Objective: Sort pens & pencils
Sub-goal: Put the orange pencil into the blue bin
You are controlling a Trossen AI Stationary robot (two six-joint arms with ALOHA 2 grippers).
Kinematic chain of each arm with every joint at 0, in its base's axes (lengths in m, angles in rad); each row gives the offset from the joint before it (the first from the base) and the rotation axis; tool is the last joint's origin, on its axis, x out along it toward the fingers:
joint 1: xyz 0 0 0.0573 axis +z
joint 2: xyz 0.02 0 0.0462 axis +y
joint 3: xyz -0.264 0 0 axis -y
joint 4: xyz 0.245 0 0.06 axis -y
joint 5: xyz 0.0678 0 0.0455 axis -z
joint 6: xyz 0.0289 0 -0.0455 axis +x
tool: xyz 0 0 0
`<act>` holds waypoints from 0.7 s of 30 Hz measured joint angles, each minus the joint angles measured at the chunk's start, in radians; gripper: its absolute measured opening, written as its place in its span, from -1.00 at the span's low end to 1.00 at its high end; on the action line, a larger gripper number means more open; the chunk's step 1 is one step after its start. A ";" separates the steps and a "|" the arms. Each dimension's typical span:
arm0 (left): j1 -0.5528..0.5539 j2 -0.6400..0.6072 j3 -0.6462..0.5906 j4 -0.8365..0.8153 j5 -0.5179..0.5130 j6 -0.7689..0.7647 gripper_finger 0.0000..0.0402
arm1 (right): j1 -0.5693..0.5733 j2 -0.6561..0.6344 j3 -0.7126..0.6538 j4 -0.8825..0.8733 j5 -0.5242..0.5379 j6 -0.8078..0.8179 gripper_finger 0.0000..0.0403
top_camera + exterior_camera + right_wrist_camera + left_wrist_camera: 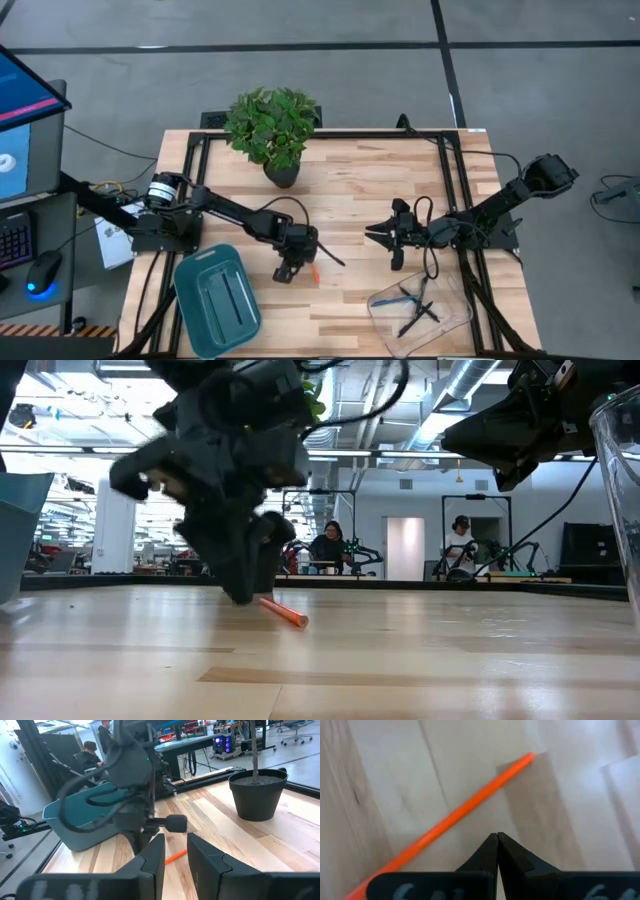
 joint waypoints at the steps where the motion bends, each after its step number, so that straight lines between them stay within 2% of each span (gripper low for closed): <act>1: -0.001 -0.001 0.018 -0.018 0.003 0.014 -1.00 | 0.000 0.000 0.000 0.000 0.000 0.000 -0.49; 7: 0.001 -0.002 0.084 -0.053 -0.027 0.172 -1.00 | 0.000 0.000 0.000 -0.001 0.000 0.000 -0.49; 13: 0.009 -0.003 0.090 -0.104 -0.029 0.287 -0.99 | 0.000 0.000 0.000 -0.007 0.000 0.000 -0.49; 21: 0.021 -0.003 0.090 -0.097 -0.089 0.250 -0.77 | 0.000 0.000 0.000 -0.016 -0.002 -0.002 -0.49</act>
